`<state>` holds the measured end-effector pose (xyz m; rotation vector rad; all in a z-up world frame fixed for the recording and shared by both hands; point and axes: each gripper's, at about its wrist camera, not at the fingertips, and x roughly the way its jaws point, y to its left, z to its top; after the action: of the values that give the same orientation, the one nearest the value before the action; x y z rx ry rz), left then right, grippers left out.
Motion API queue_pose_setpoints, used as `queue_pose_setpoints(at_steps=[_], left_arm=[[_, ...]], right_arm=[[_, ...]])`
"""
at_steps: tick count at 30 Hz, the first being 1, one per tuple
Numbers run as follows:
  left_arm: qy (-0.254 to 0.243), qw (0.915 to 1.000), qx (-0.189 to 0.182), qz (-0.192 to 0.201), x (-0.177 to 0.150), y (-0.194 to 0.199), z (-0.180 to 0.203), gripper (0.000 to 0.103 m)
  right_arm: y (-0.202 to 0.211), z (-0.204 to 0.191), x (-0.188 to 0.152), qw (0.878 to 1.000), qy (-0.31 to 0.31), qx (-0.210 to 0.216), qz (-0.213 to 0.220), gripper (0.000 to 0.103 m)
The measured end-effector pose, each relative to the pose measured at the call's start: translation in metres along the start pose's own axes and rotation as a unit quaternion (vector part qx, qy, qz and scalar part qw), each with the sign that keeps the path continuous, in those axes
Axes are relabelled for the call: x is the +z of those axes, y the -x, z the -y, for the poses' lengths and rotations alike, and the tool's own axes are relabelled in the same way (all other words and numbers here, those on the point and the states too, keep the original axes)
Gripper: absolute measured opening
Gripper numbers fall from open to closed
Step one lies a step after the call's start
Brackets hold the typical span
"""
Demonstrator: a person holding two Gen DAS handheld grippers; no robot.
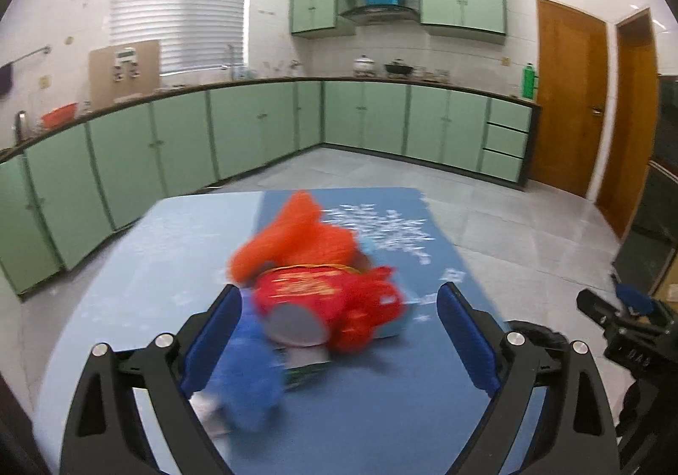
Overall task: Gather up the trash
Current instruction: 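Grasp the blue plastic bag with the left gripper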
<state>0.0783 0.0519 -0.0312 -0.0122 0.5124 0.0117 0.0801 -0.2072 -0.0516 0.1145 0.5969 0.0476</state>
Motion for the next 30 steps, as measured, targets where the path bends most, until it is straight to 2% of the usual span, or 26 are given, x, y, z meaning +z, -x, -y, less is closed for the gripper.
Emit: queue_pose_setpoints(at_steps=[7,10,16,22,25,30], left_arm=[[0.023,0.9989,0.04,-0.009,-0.017,0.001,-0.048,0.091],[0.034,0.9982,0.046,-0.018,-0.022,-0.004,-0.06,0.091],[0.038,0.998,0.042,-0.029,-0.03,-0.015,-0.065,0.091],[0.036,0.9974,0.039,-0.049,-0.034,-0.037,-0.066,0.09],[0.035,0.9969,0.037,-0.06,-0.036,-0.046,-0.065,0.082],[0.037,0.9964,0.028,-0.071,-0.038,-0.053,-0.063,0.055]], right_arm=[[-0.011,-0.057,0.007,0.999,0.034,0.041,0.008,0.095],[-0.015,-0.074,0.008,0.998,0.041,0.052,0.01,0.095],[-0.018,-0.094,0.008,0.997,0.048,0.065,0.01,0.095],[-0.02,-0.099,0.009,0.997,0.048,0.066,0.009,0.095],[-0.025,-0.098,0.008,0.997,0.046,0.063,0.005,0.095],[-0.029,-0.101,0.006,0.996,0.054,0.069,-0.002,0.095]])
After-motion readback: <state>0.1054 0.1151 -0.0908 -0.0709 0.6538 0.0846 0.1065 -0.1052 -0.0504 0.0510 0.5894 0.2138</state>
